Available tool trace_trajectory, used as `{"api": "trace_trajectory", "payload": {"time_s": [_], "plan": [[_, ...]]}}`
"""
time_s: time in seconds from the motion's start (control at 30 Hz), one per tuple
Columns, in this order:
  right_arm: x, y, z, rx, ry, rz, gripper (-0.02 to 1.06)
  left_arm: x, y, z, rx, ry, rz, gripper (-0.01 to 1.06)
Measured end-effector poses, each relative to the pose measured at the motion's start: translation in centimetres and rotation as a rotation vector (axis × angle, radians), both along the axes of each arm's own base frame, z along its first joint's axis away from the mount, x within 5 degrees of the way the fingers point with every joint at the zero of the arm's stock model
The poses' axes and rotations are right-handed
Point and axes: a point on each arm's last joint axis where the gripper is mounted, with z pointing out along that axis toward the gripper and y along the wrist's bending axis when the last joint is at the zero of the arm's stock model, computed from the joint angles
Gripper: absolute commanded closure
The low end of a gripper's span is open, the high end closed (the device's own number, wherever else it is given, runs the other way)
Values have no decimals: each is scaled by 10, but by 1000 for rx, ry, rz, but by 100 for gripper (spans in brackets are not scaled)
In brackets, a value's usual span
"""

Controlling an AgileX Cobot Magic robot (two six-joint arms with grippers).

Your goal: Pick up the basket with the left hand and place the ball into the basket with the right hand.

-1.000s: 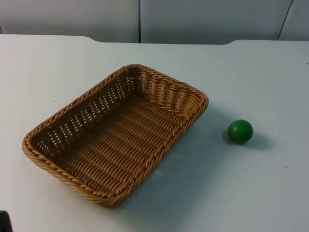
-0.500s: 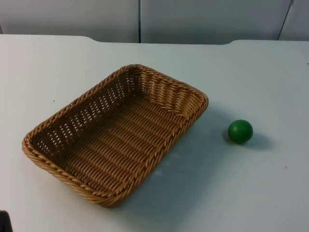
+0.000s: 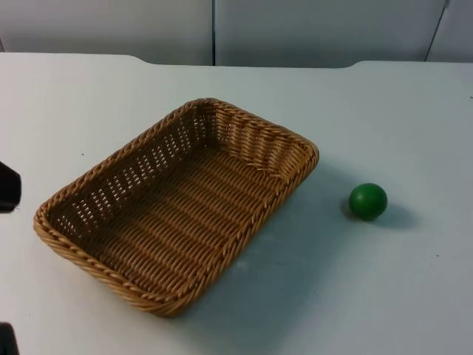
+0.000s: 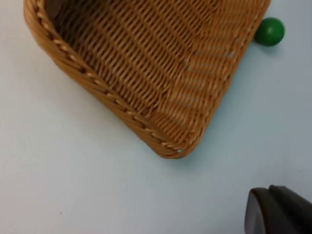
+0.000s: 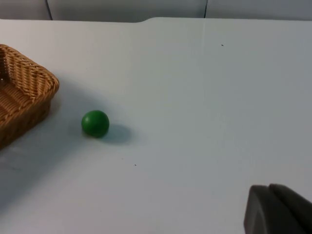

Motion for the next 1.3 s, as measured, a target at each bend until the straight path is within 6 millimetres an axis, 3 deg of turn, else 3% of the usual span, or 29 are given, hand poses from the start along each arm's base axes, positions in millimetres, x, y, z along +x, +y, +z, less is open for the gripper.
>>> {"api": "trace_trajectory", "payload": {"time_s": [0.37, 0.5, 0.57, 0.63, 0.67, 0.73, 0.8, 1.3], "plan": [[0, 0, 0, 0, 0, 0, 105, 36, -2, -46, -4, 171, 59, 105], [0, 0, 0, 0, 0, 0, 105, 45, -5, -64, -31, 259, 81, 95], [0, 0, 0, 0, 0, 0, 105, 48, -6, -74, -38, 305, 92, 83], [0, 0, 0, 0, 0, 0, 105, 50, -6, -79, -44, 330, 100, 60], [0, 0, 0, 0, 0, 0, 105, 51, -6, -83, -49, 352, 110, 60], [0, 0, 0, 0, 0, 0, 105, 54, -7, -91, -61, 386, 132, 43], [0, 0, 0, 0, 0, 0, 105, 57, -8, -96, -73, 407, 158, 33], [0, 0, 0, 0, 0, 0, 105, 75, -4, -121, -106, 437, 378, 31]]}}
